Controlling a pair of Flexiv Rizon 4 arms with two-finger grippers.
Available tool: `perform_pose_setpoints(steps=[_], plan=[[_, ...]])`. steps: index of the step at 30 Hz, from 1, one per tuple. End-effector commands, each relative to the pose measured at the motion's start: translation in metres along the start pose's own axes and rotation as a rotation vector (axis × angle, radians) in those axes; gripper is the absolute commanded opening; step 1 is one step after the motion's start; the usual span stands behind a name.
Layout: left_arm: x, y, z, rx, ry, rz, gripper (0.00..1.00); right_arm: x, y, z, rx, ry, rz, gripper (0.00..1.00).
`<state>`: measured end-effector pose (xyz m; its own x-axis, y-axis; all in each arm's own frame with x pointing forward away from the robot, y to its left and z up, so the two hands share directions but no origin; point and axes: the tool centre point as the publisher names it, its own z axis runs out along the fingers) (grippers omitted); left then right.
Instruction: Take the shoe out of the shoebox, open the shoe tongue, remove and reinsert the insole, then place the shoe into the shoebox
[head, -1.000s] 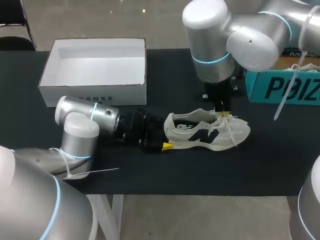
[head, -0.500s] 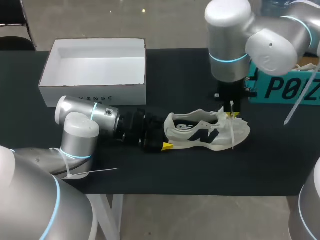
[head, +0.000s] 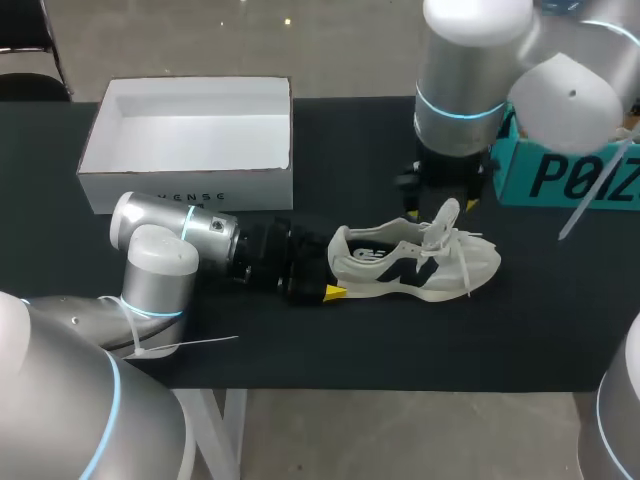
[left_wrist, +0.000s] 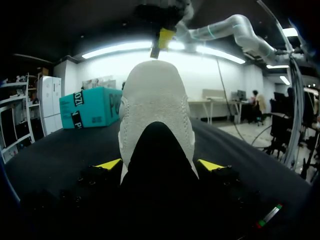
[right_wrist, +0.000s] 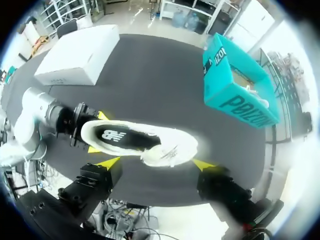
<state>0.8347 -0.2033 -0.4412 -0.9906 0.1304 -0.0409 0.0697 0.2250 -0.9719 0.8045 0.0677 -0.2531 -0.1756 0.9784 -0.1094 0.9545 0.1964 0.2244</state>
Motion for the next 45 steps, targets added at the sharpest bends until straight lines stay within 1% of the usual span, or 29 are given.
perform_pose_setpoints(steps=[1,2,12,30,31,33,34,35,37,38,39,40,42,44,45], plan=[[0.003,0.008,0.006,0.0,-0.003,0.0,0.0,0.039,-0.023,-0.006,0.074,0.202,-1.06,1.0],[0.003,0.008,0.006,0.0,-0.003,0.0,0.0,0.049,-0.029,-0.007,0.111,0.185,-1.094,1.0],[0.003,0.008,0.006,0.0,-0.003,0.0,0.0,0.049,-0.029,-0.007,0.144,0.233,-1.399,1.0],[0.003,0.008,0.006,0.0,-0.003,0.0,0.0,0.049,-0.029,-0.007,0.145,0.235,-1.409,1.0],[0.003,0.008,0.006,0.0,-0.003,0.0,0.0,0.048,-0.027,-0.005,0.15,0.25,-1.4,1.0],[0.003,0.008,0.006,0.0,-0.003,0.0,0.0,0.05,-0.025,-0.002,0.151,0.244,-1.401,1.0],[0.003,0.008,0.006,0.0,-0.003,0.0,0.0,0.051,-0.022,-0.001,0.166,0.234,-1.387,0.95],[0.003,0.008,0.006,0.0,-0.003,0.0,0.0,0.052,-0.02,0.001,0.189,0.226,-1.379,0.44],[0.003,0.008,0.006,0.0,-0.003,0.0,0.0,0.053,-0.016,0.004,0.224,0.217,-1.338,0.03],[0.003,0.008,0.006,0.0,-0.003,0.0,0.0,0.054,-0.014,0.007,0.26,0.2,-1.322,0.0],[0.003,0.008,0.006,0.0,-0.003,0.0,0.0,0.055,-0.012,0.009,0.279,0.187,-1.304,0.0],[0.003,0.008,0.006,0.0,-0.003,0.0,0.0,0.056,-0.01,0.01,0.28,0.185,-1.288,0.0],[0.003,0.008,0.006,0.0,-0.003,0.0,0.0,0.06,-0.006,0.015,0.333,0.156,-1.26,0.0],[0.003,0.008,0.006,0.0,-0.003,0.0,0.0,0.063,-0.002,0.021,0.347,0.152,-1.241,0.0],[0.003,0.008,0.006,0.0,-0.003,0.0,0.0,0.064,0.0,0.025,0.367,0.148,-1.233,0.0]])
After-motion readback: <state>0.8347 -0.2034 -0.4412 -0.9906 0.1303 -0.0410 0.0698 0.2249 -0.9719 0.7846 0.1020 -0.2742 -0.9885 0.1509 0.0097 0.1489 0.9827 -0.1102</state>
